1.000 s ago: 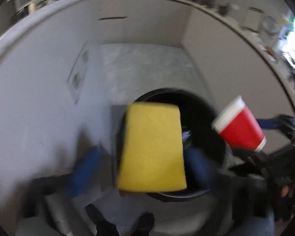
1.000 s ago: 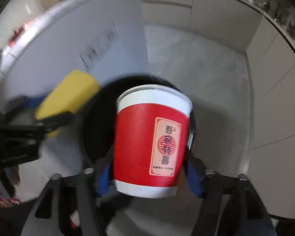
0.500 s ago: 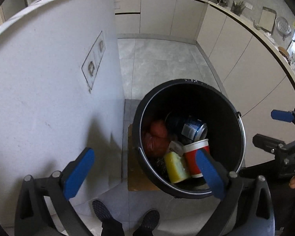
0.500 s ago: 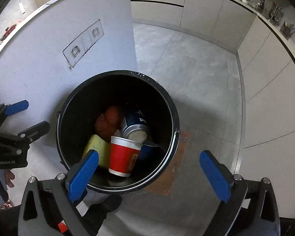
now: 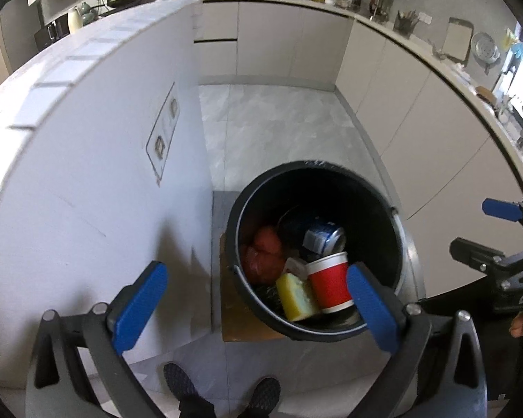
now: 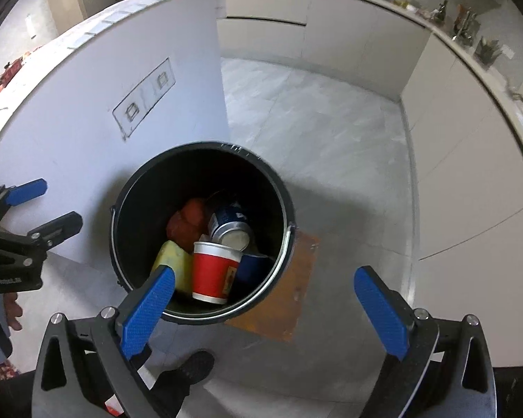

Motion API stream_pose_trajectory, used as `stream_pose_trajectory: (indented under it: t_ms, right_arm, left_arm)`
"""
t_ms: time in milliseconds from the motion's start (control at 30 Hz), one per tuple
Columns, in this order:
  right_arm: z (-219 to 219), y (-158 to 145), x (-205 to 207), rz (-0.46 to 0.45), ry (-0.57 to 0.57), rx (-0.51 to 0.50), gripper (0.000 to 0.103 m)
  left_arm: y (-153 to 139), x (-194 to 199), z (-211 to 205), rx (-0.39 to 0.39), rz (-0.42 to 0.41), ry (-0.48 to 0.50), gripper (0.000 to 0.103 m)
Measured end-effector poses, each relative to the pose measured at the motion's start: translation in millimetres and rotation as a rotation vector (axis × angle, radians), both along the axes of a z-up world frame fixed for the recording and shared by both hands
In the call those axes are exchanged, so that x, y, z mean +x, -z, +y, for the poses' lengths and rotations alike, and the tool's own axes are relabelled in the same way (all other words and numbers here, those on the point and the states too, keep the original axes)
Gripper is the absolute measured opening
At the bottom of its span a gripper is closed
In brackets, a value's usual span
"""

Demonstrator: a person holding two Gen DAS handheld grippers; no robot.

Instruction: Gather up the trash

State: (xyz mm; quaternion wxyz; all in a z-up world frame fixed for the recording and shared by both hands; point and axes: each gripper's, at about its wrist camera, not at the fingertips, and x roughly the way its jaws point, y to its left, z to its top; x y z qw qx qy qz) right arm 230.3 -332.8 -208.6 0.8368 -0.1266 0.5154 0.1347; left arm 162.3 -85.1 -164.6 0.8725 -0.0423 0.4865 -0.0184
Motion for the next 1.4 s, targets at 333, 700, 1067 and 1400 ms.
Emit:
stream_pose_trajectory:
  t_ms: [333, 700, 1067, 1400]
  right_arm:
    - [-2.7, -45.2, -29.0, -0.059, 0.067, -0.002, 0.103]
    - [18.6, -125.7, -104.5, -0.146, 0.132, 0.029, 0.103]
    - [59.0, -179.8, -155.5, -0.211, 0.141, 0.087, 0.103]
    - [74.5, -229.2, -188.4, -0.285, 0.138, 0.092, 0.103]
  left_arm:
    - [-45.9, -20.2, -1.5, -0.023, -0.068, 0.042, 0.103]
    - [-116.8, -68.9, 30.7, -0.012, -0.131, 0.052, 0.103]
    - [-168.9, -107.8, 55.5, -0.026, -0.21, 0.035, 0.103]
    - [-202.9, -119.4, 61.9, -0.042, -0.321, 0.048, 0.103]
